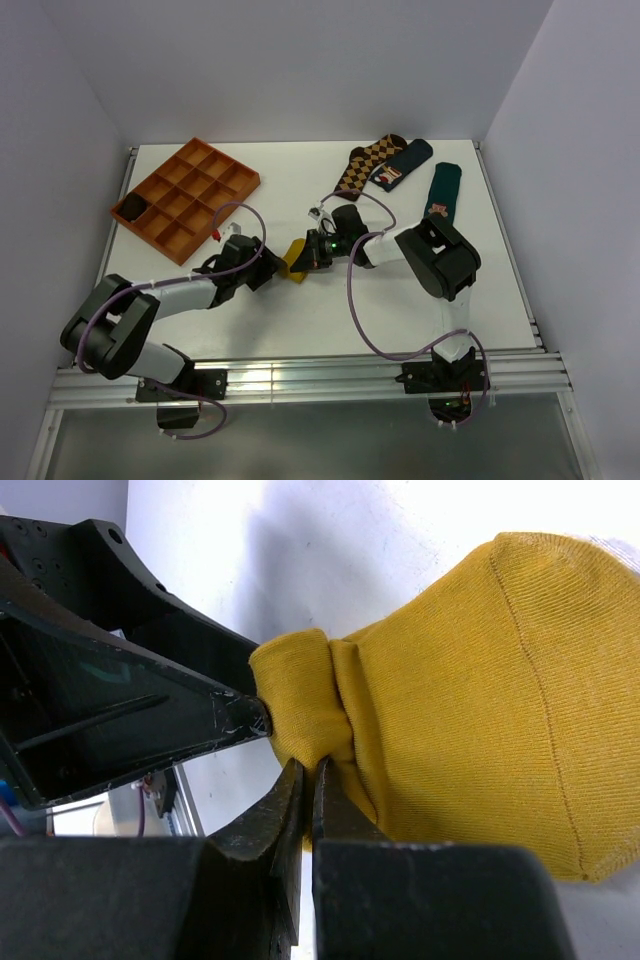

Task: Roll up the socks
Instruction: Roll the sock at the center of the board.

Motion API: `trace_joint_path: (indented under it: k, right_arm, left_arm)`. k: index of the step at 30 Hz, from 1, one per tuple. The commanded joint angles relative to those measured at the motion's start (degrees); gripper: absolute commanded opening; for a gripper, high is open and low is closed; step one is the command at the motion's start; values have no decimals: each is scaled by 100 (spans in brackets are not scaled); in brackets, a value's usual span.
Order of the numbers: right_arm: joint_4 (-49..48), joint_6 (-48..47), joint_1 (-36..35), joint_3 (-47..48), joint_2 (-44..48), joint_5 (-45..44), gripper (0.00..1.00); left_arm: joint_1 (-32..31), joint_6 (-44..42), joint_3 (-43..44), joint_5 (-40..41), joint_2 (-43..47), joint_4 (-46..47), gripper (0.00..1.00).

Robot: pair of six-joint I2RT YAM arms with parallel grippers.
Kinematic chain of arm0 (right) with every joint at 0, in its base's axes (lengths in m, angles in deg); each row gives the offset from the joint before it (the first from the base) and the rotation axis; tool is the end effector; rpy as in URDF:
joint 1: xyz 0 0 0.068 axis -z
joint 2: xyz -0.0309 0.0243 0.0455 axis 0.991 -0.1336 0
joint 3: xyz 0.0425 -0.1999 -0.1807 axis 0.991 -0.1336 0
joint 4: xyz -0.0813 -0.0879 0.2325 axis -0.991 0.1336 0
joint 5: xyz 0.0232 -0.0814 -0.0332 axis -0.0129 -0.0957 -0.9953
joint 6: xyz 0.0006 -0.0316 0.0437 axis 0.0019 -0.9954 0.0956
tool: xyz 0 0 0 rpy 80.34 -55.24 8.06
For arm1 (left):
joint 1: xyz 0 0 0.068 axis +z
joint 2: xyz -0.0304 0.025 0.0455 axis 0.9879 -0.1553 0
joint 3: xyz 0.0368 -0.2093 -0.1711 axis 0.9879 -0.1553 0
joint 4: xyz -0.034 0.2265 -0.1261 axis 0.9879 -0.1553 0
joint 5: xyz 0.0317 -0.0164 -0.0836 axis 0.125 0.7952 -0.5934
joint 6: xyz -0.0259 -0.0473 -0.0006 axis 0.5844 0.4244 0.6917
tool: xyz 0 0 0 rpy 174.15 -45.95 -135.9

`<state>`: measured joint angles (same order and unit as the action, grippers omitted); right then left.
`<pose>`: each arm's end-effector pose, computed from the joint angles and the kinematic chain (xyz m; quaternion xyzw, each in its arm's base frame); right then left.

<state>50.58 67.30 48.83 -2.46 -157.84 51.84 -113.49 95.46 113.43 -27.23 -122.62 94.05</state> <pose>0.3039 0.2308 0.1085 -0.1679 0.8276 0.5103 0.1627 0.2221 -0.1385 0.1431 -0.2780 0.8682 -0.2931 0.2883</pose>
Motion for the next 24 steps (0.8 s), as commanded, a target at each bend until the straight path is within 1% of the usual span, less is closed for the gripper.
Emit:
trace_joint_path:
  k: [1, 7, 10, 11, 12, 13, 14, 15, 16, 17, 18, 19, 22, 23, 24]
  right_arm:
    - [1355, -256, -17, -280, -514, -472, 0]
    - [1302, -238, -8, -298, -550, -402, 0]
    - [1214, -247, -8, -333, -506, -393, 0]
    - [1231, -308, -17, -324, -480, -402, 0]
    - [1275, -361, -25, -316, -410, -419, 0]
    - [1293, -422, -43, -316, -365, -515, 4]
    - [1319, -484, -60, -316, -295, -551, 7]
    - [1328, -528, -69, -324, -164, -577, 10]
    - [1354, -563, -113, -333, -67, -665, 18]
    - [1407, -676, -139, -324, 21, -822, 22]
    - [1477, -747, -174, -333, 117, -919, 25]
    - [1504, -852, -236, -359, 371, -1051, 31]
    - [1697, -1186, -377, -386, 933, -1674, 42]
    - [1758, -1292, -490, -403, 1101, -1911, 43]
    - [1863, -1397, -561, -412, 1242, -2331, 44]
  left_arm:
    - [17, 115, -54, 227, -163, -24, 63]
    - [17, 159, -36, 218, -427, 91, 58]
    - [17, 133, 8, 166, -567, 126, 50]
    - [17, 116, 17, 148, -602, 126, 42]
    - [8, 115, 25, 122, -629, 126, 37]
    - [-1, 115, 25, 113, -629, 117, 32]
    - [-9, 115, 17, 95, -629, 126, 24]
    - [-18, 89, 51, 95, -620, 91, 20]
    - [-53, 72, 69, 121, -603, 38, 16]
    - [-71, 45, 104, 148, -594, -14, 10]
    - [-97, -16, 191, 183, -559, -198, 7]
    - [-150, -51, 236, 279, -550, -278, 6]
    - [-255, -174, 377, 411, -489, -576, 2]
    - [-282, -192, 403, 429, -471, -630, 2]
    - [-299, -244, 447, 429, -453, -674, 2]
